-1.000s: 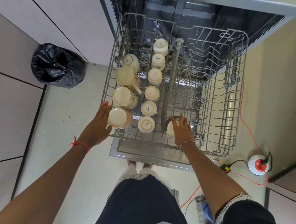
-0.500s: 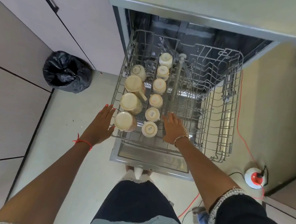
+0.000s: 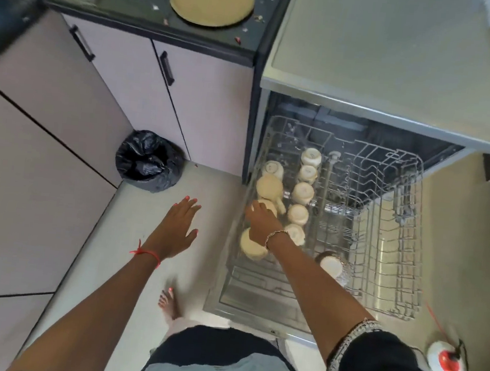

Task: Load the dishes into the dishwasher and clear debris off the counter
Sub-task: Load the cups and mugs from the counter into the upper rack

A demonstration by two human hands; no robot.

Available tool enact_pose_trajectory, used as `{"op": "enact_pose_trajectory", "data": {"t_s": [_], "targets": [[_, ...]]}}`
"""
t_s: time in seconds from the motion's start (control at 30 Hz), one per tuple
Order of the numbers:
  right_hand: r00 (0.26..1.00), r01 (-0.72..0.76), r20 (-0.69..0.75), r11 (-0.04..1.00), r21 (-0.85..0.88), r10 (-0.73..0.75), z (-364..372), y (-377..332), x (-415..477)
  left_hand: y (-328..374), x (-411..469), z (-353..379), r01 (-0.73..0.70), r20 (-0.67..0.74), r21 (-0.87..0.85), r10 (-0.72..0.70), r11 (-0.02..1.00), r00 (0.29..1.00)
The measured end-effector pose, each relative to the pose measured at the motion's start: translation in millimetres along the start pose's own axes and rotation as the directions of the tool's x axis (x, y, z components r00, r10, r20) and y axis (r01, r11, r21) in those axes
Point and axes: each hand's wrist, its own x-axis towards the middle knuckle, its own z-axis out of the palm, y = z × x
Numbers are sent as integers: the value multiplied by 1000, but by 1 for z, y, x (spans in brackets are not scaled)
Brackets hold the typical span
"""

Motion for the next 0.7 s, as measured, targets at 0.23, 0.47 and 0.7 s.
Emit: {"op": "enact_pose_trajectory", "data": {"t_s": [0.23,0.47,0.7], "targets": [[999,-43,9,997,67,42,-12,-97,49,-95,-13,-35,-18,73,41,15,999,997],[1000,-3,-9,997,79,3,-47,-176,114,-177,-15,-91,84,2,-31,-84,996,996],[992,74,-110,996,59,-67,-93,-212,190,-235,14,-122,119,-94,-79,-127,990,988]]}}
